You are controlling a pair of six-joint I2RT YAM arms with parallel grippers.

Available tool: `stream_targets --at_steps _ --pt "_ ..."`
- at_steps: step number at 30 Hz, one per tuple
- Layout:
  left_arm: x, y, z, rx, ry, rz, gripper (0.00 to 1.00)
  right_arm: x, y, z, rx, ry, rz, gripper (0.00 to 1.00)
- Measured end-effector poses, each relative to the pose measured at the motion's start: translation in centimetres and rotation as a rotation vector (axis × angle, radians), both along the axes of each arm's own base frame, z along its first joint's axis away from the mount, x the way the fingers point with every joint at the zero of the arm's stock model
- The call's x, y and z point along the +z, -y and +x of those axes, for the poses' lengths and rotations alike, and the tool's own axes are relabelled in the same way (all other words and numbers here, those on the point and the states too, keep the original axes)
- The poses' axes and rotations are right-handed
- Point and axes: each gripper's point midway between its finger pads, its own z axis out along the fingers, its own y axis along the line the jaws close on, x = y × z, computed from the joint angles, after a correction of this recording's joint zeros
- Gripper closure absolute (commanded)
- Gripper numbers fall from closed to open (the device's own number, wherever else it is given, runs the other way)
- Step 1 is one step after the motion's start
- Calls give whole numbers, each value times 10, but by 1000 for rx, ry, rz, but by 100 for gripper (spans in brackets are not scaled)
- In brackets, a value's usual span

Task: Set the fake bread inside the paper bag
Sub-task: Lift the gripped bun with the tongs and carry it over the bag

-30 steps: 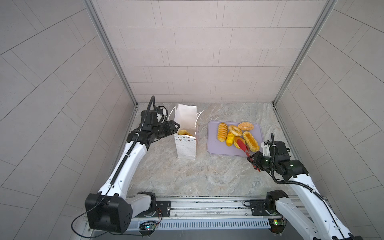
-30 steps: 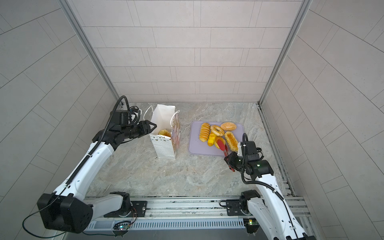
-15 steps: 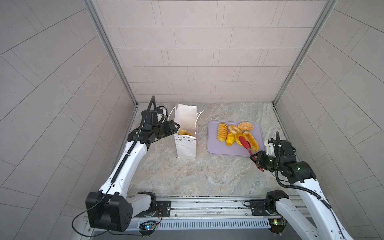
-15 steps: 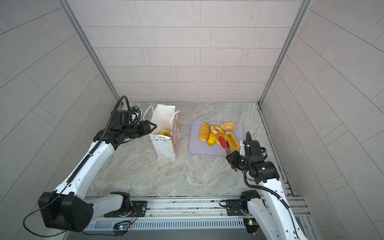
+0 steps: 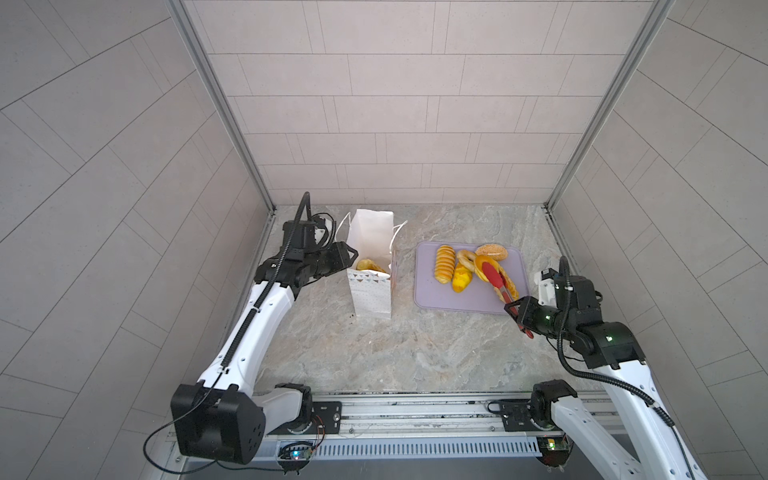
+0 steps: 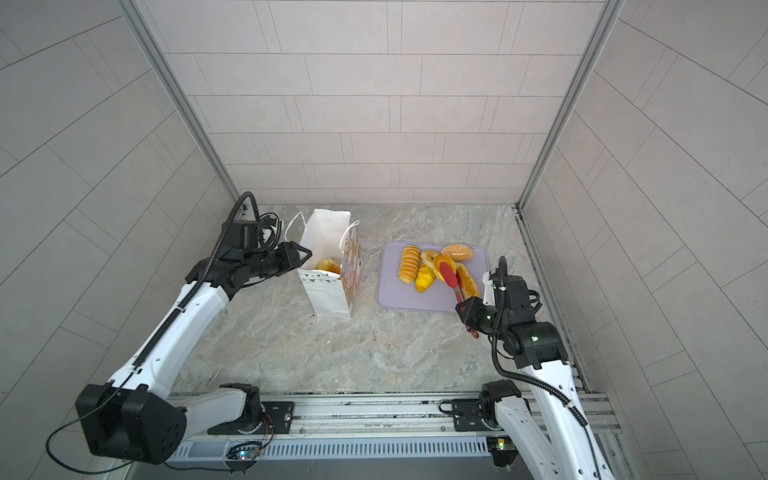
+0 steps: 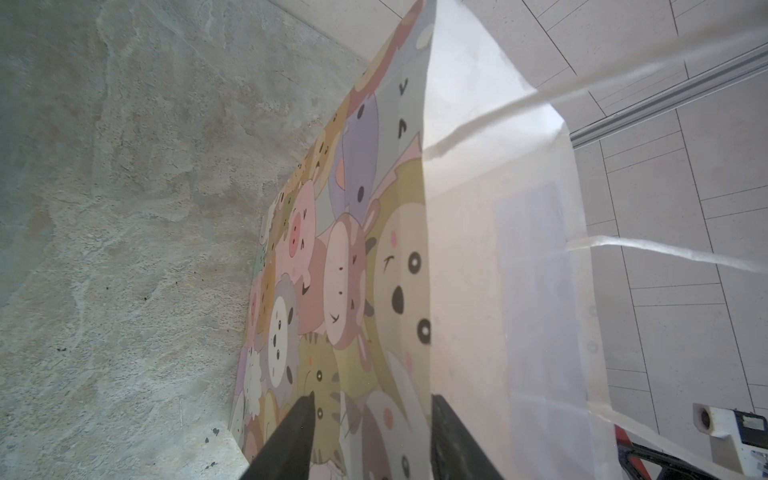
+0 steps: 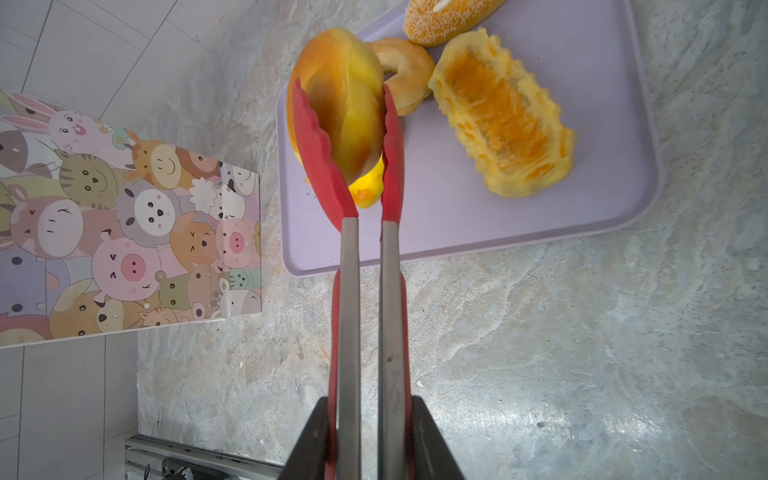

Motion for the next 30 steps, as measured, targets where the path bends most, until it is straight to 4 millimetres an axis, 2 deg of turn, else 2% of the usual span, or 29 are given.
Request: stream_targets --at_steps 8,14,19,25,30 --pt "4 -1 0 3 4 1 48 30 -1 13 16 74 -9 72" --pt "12 -1 0 6 22 1 48 67 -5 30 27 154 -3 72" --pt "24 -1 -1 8 48 -4 56 99 -13 45 54 231 8 72" --pt "29 -2 -2 12 58 -5 68 128 -37 54 135 298 6 72" --pt "28 -2 -3 14 52 -7 76 148 -71 56 249 346 -38 72"
